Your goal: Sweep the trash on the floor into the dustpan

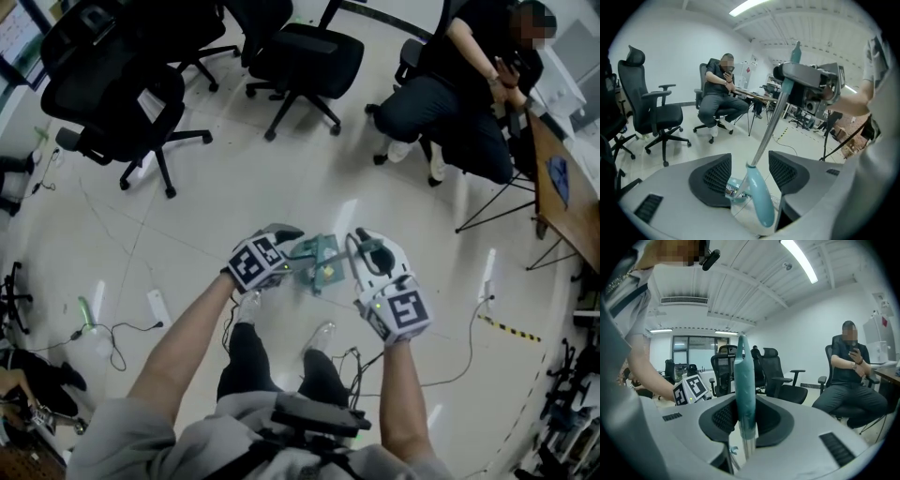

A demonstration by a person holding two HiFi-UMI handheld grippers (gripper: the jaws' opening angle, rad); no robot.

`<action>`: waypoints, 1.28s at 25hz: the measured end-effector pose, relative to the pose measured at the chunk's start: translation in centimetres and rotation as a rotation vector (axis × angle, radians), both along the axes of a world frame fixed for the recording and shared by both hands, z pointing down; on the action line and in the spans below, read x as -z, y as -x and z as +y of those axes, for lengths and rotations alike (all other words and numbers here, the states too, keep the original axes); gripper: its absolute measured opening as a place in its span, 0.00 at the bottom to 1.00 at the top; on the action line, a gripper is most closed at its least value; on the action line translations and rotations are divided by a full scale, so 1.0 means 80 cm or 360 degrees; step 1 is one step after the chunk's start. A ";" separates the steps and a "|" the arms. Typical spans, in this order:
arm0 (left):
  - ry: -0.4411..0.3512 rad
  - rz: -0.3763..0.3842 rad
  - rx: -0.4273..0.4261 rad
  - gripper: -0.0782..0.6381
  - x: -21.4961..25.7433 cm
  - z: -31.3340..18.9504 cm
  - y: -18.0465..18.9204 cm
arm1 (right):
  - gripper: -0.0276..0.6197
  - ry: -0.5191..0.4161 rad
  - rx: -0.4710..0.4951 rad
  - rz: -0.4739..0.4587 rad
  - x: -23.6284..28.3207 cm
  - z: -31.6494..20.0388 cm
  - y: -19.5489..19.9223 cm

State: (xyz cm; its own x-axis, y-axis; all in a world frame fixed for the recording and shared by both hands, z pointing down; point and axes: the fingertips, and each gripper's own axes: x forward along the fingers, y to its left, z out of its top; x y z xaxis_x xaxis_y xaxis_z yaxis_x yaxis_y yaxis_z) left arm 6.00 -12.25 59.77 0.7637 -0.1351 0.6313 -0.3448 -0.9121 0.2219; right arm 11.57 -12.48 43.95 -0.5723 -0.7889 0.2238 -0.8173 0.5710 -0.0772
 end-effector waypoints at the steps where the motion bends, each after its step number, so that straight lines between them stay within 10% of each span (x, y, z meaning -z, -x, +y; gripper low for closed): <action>1: -0.0003 0.0001 -0.0026 0.44 -0.001 -0.008 0.012 | 0.16 -0.0005 0.0009 0.0002 0.003 -0.003 0.008; 8: 0.0012 -0.0094 -0.0285 0.44 -0.058 -0.040 0.064 | 0.15 0.0024 -0.0074 0.0059 -0.013 -0.028 0.043; 17: -0.0051 -0.0106 -0.0941 0.44 -0.123 -0.005 0.019 | 0.15 0.0060 -0.0220 0.0099 -0.027 -0.039 0.069; 32: -0.0180 0.0005 -0.1552 0.54 -0.135 0.032 -0.027 | 0.16 0.0029 -0.0565 -0.0098 -0.031 -0.026 0.056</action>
